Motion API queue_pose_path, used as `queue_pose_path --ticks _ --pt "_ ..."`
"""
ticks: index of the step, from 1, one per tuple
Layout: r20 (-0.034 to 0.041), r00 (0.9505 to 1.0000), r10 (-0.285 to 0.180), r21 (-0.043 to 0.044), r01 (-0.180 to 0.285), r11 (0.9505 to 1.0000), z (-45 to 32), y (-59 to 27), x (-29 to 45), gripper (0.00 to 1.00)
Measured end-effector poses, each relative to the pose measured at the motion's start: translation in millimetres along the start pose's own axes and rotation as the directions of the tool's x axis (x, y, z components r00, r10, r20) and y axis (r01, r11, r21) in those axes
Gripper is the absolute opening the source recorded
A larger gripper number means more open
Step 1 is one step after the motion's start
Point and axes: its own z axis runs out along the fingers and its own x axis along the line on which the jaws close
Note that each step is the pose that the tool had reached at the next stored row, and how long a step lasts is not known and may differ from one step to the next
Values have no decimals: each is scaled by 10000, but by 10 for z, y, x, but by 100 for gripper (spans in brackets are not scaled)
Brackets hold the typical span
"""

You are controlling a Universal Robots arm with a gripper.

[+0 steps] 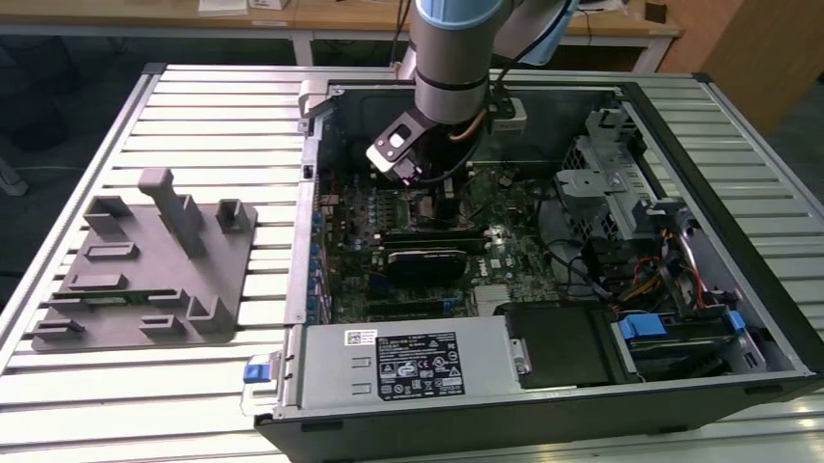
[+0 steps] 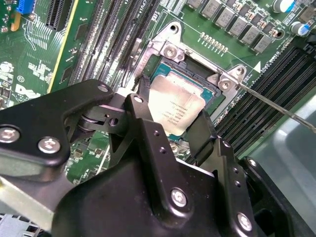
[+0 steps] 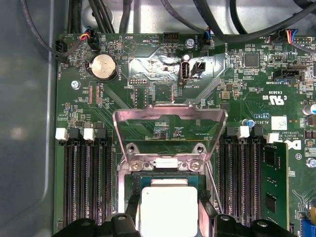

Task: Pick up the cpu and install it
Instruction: 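Place the cpu into insertion slot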

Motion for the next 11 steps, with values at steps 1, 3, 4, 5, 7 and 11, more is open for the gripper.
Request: queue_pose_path --ticks 1,3,4,5,7,11 --pt "0 10000 -1 -1 1 10000 0 0 1 55" --pt "0 10000 -5 0 5 10000 0 0 1 55" --pt "-2 10000 -34 0 34 10000 0 0 2 55" --pt "-3 10000 -84 0 84 10000 0 0 2 55" --pt "-6 9998 -183 -1 183 9998 1 0 2 55" --pt "-6 9998 -194 0 194 9998 0 0 2 55"
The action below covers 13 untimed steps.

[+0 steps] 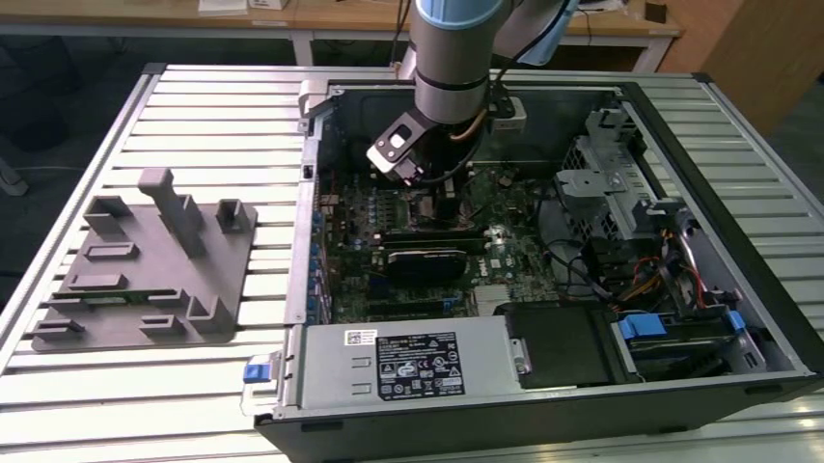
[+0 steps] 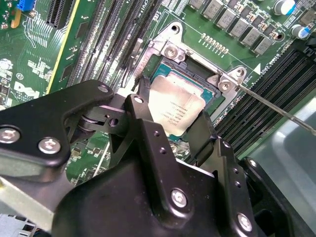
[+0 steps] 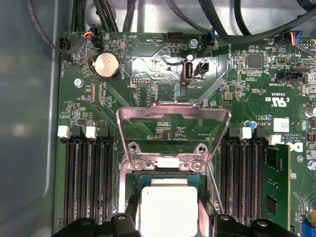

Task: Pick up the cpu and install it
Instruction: 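Place the cpu into insertion slot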

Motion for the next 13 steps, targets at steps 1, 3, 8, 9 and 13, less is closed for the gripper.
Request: queue_pose_path --ticks 1,3,8,9,13 --pt "1 10000 0 1 0 10000 0 0 0 55" --pt "1 10000 0 1 0 10000 1 0 0 55" --pt "-2 10000 -1 0 1 10000 2 0 0 55" --pt "-2 10000 0 0 0 10000 3 -1 0 55" --pt "-6 10000 -1 -3 1 10000 4 -1 1 55"
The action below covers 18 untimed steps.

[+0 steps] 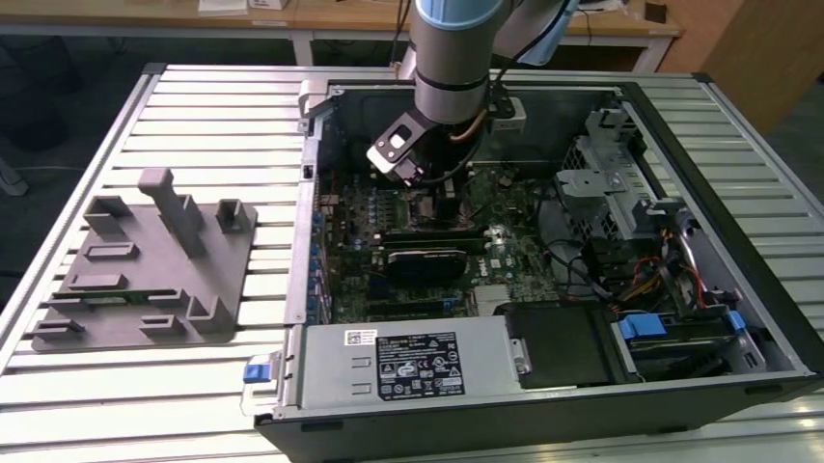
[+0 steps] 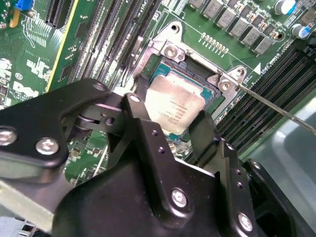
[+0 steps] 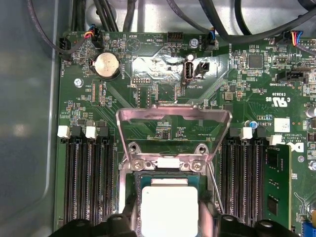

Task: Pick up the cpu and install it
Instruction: 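Place the cpu into insertion slot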

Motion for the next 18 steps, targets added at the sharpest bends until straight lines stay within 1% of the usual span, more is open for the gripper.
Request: queue_pose_path --ticks 1,2,4,5,7,8,18 --pt "1 10000 1 1 -1 10000 0 0 0 55" --pt "2 10000 0 2 0 10000 -1 0 0 62" --pt "-2 10000 0 4 0 10000 -1 -1 -1 62" --pt "-23 10000 2 4 -2 10000 -2 -2 -1 62" --pt "-106 9999 4 1 -4 10000 -2 -1 -1 62" --pt "-130 9999 5 1 -5 10000 -2 -1 -1 62" --pt "-180 9998 6 -2 -6 10000 -2 -1 -1 62"
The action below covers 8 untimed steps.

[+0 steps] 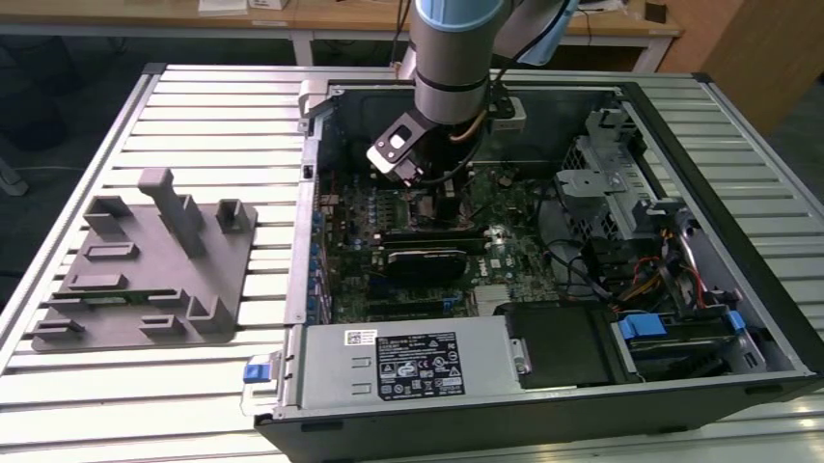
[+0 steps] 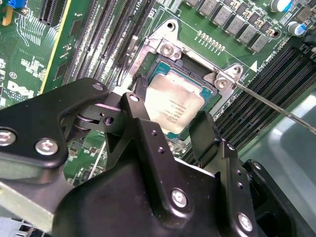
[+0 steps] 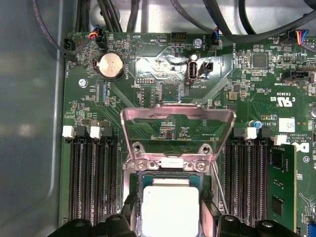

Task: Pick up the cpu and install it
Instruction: 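Place the cpu into insertion slot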

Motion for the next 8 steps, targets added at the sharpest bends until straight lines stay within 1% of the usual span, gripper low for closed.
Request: queue_pose_path --ticks 4,8 --pt "1 10000 1 2 -1 10000 -9 0 0 62" --pt "-1 10000 1 1 -1 10000 -43 1 1 62"
